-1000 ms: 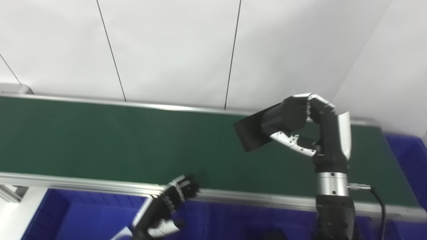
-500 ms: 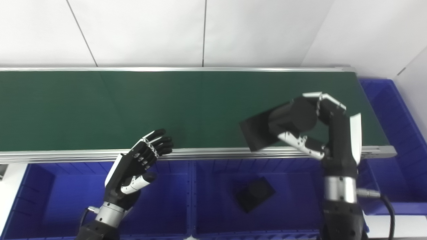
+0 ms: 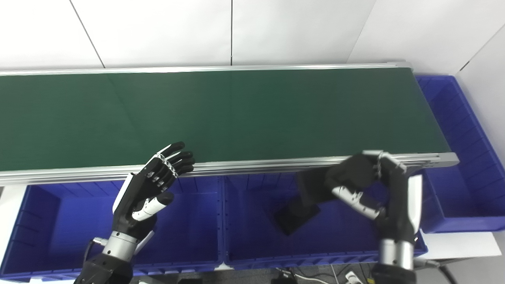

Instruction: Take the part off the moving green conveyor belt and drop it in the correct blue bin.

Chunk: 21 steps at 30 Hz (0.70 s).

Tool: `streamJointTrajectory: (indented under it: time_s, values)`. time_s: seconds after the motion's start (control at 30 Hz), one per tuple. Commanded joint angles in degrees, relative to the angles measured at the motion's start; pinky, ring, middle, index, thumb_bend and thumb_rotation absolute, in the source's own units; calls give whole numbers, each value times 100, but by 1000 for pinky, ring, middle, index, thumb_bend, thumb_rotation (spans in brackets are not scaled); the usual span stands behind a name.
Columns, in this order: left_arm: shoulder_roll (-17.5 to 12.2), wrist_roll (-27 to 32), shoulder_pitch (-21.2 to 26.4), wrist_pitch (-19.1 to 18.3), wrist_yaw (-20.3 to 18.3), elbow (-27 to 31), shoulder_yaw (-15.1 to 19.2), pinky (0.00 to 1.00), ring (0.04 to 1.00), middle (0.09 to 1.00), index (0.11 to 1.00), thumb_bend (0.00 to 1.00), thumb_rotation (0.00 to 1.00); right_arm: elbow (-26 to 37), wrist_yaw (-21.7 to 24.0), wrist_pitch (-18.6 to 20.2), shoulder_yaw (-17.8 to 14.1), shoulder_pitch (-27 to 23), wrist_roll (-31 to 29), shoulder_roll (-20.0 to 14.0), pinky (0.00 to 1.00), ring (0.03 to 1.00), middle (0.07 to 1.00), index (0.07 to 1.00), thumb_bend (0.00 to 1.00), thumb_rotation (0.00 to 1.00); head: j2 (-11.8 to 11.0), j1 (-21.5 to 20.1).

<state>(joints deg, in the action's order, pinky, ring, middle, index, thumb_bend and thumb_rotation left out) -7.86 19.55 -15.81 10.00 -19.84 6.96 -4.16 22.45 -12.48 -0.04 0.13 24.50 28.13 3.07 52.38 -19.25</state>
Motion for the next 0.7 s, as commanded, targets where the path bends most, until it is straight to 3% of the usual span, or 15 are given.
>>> streamJointTrajectory:
  time_s: [0.0,0.13,0.67]
  values:
    - [-54,97,16,45,-34,213,48,774,766,776,825,930,491,-128,-322,-536,-81,-8,-103,34,368,461,509,492,502,0,17,2]
    - [-82,95,-1,37,-53,255,77,768,763,775,825,928,495,-732,-621,-789,-209,-45,-206,54,348,453,515,498,501,0,58,6]
    - [-101,54,-44,-100,-31,388,107,768,760,774,822,938,494,-2636,-1277,-1010,-638,-672,-585,-27,332,445,523,487,499,0,54,102]
